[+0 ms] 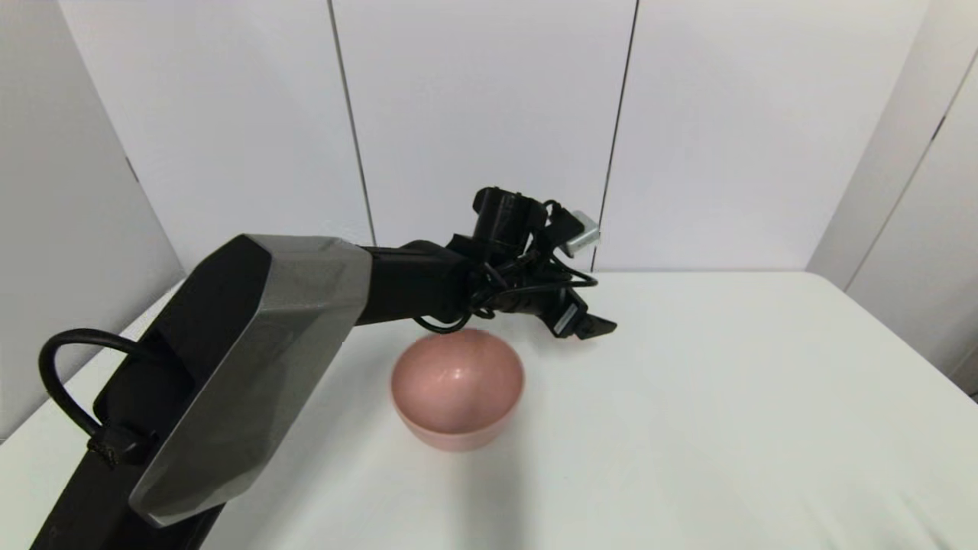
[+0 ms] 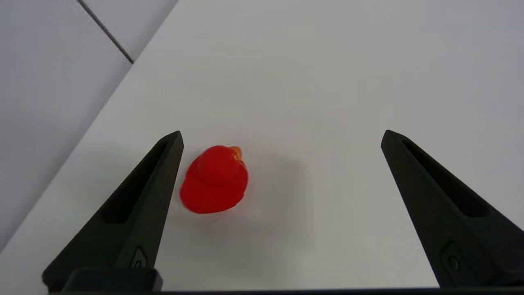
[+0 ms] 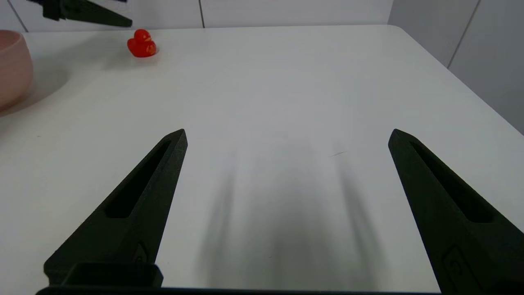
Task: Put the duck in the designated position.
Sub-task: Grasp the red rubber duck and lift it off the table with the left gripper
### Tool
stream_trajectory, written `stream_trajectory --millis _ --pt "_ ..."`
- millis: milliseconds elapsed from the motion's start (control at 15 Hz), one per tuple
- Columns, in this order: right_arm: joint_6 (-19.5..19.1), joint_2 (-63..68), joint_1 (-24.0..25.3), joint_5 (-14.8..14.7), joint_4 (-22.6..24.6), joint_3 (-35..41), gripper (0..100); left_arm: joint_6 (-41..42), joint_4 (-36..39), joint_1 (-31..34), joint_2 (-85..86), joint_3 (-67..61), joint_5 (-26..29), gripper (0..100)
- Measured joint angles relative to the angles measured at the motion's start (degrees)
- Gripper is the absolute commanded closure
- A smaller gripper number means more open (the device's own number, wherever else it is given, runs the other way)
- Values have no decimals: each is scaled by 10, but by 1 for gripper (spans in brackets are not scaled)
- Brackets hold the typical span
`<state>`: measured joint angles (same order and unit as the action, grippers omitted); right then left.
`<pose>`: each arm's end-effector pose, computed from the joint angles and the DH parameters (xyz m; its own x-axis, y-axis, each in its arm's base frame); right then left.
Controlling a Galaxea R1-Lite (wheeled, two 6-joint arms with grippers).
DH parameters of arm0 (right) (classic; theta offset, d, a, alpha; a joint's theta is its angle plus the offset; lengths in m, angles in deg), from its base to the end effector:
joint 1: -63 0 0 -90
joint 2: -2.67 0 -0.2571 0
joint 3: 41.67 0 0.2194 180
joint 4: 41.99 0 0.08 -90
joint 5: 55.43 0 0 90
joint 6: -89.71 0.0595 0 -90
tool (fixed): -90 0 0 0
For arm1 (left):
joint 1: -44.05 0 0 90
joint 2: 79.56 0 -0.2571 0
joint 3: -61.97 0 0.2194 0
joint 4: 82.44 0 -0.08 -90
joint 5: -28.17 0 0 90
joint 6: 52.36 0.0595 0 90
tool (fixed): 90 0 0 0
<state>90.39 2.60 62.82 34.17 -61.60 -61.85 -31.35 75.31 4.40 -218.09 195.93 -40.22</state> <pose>0.0882 -0.0007 0.0772 0.9999 -0.0101 0.0112 0.0100 0.9999 0.0119 0.3957 -0.3564 0.0917 0.4038 -0.8130 -0.4195 0.9146 0.3692 0.1648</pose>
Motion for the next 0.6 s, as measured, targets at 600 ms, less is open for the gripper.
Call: stream_trajectory --millis 600 --pt "0 0 0 0 0 0 0 19 43 16 -31 1 -1 0"
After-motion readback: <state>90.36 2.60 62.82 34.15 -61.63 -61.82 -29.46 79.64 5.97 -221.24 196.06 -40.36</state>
